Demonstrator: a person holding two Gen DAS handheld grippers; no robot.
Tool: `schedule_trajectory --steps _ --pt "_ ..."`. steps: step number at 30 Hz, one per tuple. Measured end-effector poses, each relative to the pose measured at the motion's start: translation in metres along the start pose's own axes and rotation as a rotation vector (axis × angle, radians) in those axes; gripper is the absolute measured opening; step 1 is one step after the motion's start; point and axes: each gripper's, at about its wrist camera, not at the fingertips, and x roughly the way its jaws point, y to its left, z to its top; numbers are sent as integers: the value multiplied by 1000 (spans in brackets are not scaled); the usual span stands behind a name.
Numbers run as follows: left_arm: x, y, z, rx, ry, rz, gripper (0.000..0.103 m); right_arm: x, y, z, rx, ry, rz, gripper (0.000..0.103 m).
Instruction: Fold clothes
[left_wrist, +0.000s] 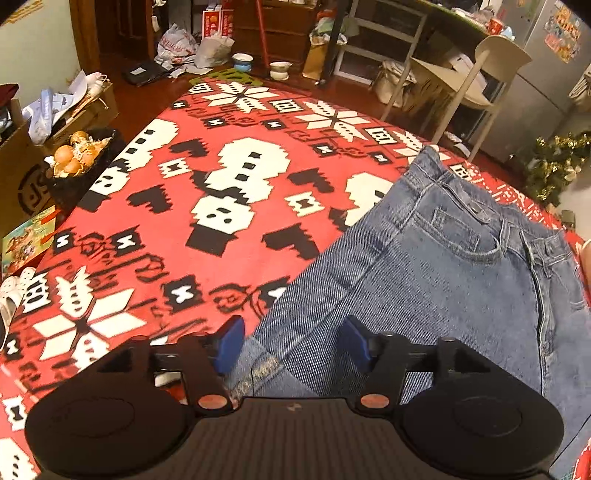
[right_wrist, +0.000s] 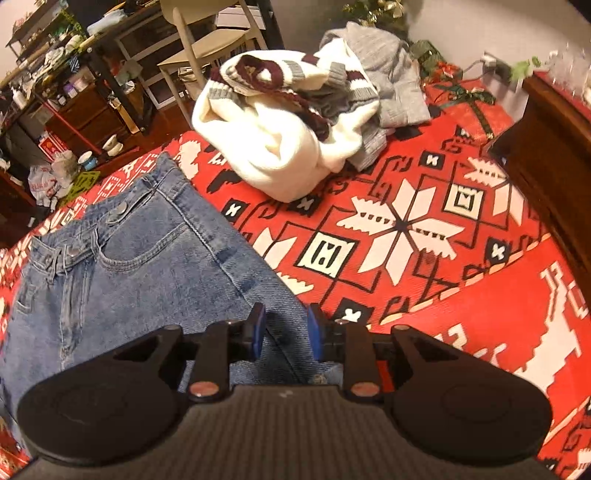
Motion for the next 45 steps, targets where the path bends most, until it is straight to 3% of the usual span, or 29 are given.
schedule_trajectory --steps 5,11,15,16,20,22,24,27,36,40,45 --pt "4 14 0 -107 8 10 59 10 -4 1 16 3 -27 27" --pt "3 16 0 -122 5 13 58 12 10 -3 -46 -2 -49 26" --pt "3 12 -2 -86 -5 60 46 13 20 -6 -101 -10 -100 4" --pt "3 11 -3 -77 -8 71 44 12 21 -6 -96 -12 -102 3" --pt "3 6 -5 -41 -18 118 40 9 20 -5 -87 -24 -109 1" --pt "3 4 -6 -23 -24 141 31 8 21 -5 -85 -24 -110 1" --pt "3 -4 -8 26 -37 169 10 8 20 -6 -84 -24 -111 1" --pt "3 -15 -13 95 -46 211 6 7 21 -5 -82 -28 -115 1" --pt "-3 -14 -13 87 -53 250 7 4 17 -5 -56 -46 -136 2" --pt "-16 -18 -14 93 -94 260 9 -4 17 -4 -33 -72 -128 11" --pt "-29 -21 -9 51 -125 168 14 -25 15 1 51 -110 -20 11"
